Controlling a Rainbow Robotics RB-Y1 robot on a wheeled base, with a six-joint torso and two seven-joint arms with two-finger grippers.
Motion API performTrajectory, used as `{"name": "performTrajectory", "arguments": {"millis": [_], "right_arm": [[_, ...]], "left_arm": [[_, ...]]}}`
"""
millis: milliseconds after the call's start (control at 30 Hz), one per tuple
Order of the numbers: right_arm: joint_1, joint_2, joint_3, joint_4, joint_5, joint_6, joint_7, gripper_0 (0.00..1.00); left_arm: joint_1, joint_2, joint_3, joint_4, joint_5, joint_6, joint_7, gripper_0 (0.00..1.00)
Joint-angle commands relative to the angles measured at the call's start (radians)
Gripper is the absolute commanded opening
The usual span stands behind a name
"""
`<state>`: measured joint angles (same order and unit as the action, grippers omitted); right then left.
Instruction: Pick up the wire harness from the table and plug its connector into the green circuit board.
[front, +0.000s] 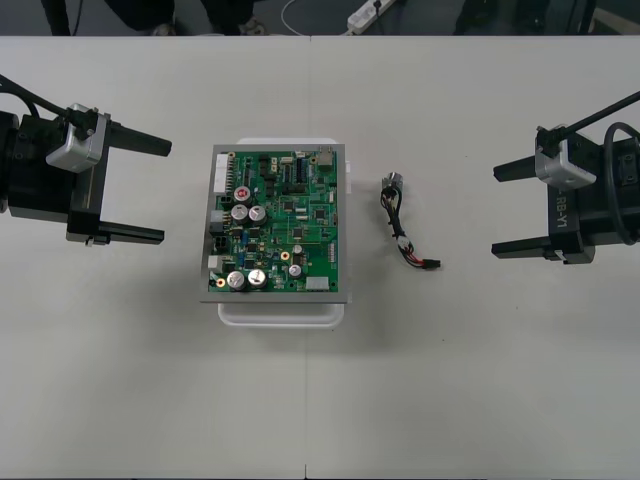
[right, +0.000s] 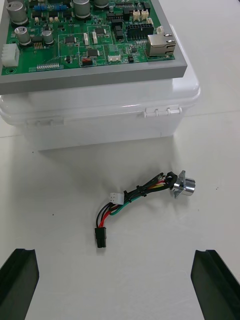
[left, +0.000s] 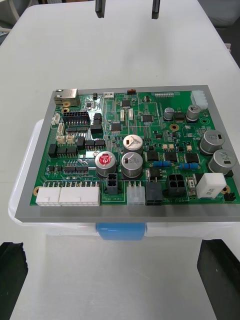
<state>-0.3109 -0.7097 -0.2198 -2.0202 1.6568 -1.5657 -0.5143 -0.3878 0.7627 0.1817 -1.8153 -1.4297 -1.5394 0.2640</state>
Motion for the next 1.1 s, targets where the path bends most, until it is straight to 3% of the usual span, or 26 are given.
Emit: {"name": "performTrajectory", "arguments": {"millis": [33,1100], "right_arm": [[0.003,0.003,-0.032,-0.003,-0.012,-0.005,0.02,0.89],[0.003,0.003,-0.032,-0.003,-0.012,-0.005,0.02,0.89]], "left_arm": [[0.007,0.04,-0.01,-0.025,-0.003,-0.031,0.032,1.0],[0.007,0.04,-0.01,-0.025,-0.003,-0.031,0.032,1.0]]}}
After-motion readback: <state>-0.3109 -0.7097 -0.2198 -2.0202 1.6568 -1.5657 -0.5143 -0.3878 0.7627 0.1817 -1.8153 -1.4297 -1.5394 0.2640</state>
